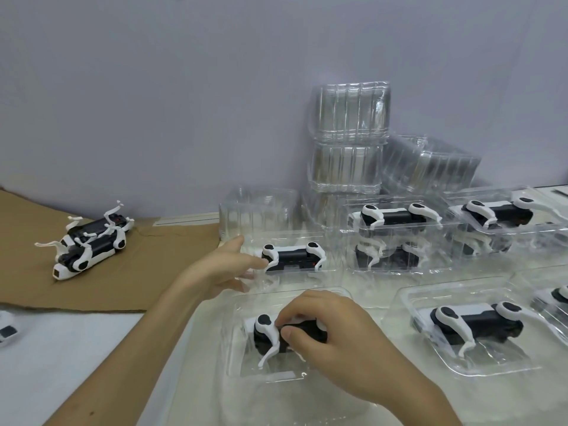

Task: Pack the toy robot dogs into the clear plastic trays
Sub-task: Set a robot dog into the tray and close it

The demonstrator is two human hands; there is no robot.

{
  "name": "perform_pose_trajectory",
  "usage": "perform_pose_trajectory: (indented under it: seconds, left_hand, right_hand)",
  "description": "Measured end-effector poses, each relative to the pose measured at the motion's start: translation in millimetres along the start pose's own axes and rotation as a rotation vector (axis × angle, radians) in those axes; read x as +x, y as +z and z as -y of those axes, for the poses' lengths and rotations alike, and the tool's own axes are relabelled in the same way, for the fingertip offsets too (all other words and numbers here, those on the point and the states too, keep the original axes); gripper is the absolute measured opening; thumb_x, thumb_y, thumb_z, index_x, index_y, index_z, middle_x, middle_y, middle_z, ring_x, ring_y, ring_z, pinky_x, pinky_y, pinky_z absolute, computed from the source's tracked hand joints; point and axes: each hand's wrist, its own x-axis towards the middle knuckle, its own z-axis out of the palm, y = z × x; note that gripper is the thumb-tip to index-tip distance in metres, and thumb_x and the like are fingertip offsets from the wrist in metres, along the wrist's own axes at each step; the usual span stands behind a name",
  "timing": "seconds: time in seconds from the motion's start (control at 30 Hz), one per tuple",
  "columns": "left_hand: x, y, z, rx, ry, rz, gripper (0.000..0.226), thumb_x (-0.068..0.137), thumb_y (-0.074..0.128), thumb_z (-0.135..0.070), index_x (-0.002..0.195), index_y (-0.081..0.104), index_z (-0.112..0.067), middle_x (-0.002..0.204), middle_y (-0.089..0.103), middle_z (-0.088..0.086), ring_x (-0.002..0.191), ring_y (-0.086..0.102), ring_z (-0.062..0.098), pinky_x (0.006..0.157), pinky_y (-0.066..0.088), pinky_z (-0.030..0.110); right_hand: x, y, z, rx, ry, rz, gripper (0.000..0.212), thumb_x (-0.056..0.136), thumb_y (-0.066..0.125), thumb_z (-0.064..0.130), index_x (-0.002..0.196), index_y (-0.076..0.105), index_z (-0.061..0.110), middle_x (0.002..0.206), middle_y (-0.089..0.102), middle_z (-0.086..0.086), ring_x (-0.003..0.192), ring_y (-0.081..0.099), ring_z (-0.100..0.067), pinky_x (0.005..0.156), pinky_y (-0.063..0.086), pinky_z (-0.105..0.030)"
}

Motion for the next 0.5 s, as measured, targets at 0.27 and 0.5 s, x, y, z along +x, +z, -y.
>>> perform_pose_trajectory:
  seconds: [0.27, 0.5]
  left_hand:
    - [2.0, 7.6, 0.3, 0.028, 0.029, 0.011, 0.09, 0.094, 0.07, -0.014, 0.16, 0.01, -0.017, 0.108, 0.059, -0.001, 0.104, 0.063, 0.021, 0.098, 0.053, 0.046]
    - [1.0, 13.0, -0.9, 0.057, 0.023, -0.007, 0.034, 0.093, 0.071, -0.015, 0.109, 0.046, -0.031, 0.13, 0.058, 0.014, 0.115, 0.06, 0.028, 0.097, 0.053, 0.048]
  right_hand:
    - [-0.1, -0.2, 2.1, 0.0, 0.005, -0.004, 0.014, 0.09, 0.059, 0.036, 0.098, 0.07, 0.034, 0.098, 0.065, 0.019, 0.101, 0.058, -0.003, 0.086, 0.048, -0.03]
    - [-0.6, 0.0, 2.9, -0.013, 0.003, -0.007, 0.011, 0.091, 0.06, 0.036, 0.096, 0.069, 0.036, 0.098, 0.064, 0.02, 0.1, 0.059, -0.002, 0.084, 0.048, -0.028]
